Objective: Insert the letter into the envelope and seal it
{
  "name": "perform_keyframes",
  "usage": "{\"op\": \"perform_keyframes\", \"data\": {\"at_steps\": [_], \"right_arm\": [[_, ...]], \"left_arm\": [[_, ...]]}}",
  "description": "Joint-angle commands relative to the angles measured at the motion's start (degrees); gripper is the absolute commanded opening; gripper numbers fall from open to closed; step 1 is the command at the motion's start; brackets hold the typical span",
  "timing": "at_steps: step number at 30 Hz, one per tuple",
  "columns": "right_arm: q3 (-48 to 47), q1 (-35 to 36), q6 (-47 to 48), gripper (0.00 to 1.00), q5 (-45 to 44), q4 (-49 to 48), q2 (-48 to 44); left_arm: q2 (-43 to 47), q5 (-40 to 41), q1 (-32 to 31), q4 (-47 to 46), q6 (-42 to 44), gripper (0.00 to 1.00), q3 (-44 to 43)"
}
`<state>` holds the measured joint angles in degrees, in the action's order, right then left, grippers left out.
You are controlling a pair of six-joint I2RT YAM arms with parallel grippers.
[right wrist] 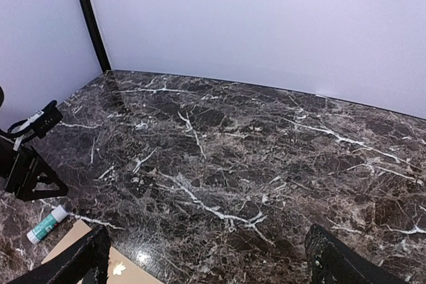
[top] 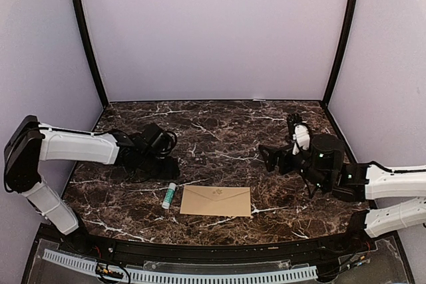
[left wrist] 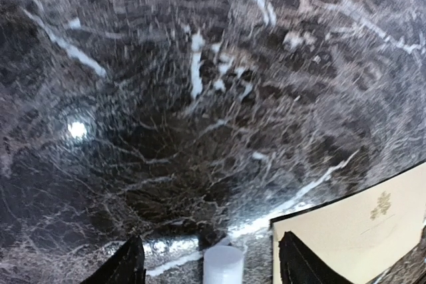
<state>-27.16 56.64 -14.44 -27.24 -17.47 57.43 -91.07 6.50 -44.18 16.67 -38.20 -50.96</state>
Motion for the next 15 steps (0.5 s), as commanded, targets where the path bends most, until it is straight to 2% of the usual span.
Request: {"op": "perform_keyframes", "data": {"at_steps": [1, 5, 8, 10, 15], "right_arm": [[-3.72, -2.7, 1.57, 0.99, 1.32, 0.49, -2.85], [-5.47, -5.02, 4.46, 0.99, -4.68, 0.48, -3.66], [-6.75, -7.91, 8.74, 0.99, -7.62, -0.72, -2.27], [-7.93, -10.5, 9.94, 0.99, -7.52, -0.94, -1.04], [-9.5, -17.29, 10.31, 0.99, -1.96, -2.49, 0.5]], "left_arm": [[8.7, 7.8, 0.31, 1.98, 3.17, 0.73, -5.26], [15.72, 15.15, 0.33, 1.67, 7.59, 0.82, -7.47], [18.76, 26.53, 0.91, -0.07, 11.44, 0.91, -8.0], [20.41, 30.57, 3.09, -1.86, 14.26, 0.95, -7.49], [25.31, 33.11, 6.61, -10.75, 20.48, 0.99, -2.62]]}}
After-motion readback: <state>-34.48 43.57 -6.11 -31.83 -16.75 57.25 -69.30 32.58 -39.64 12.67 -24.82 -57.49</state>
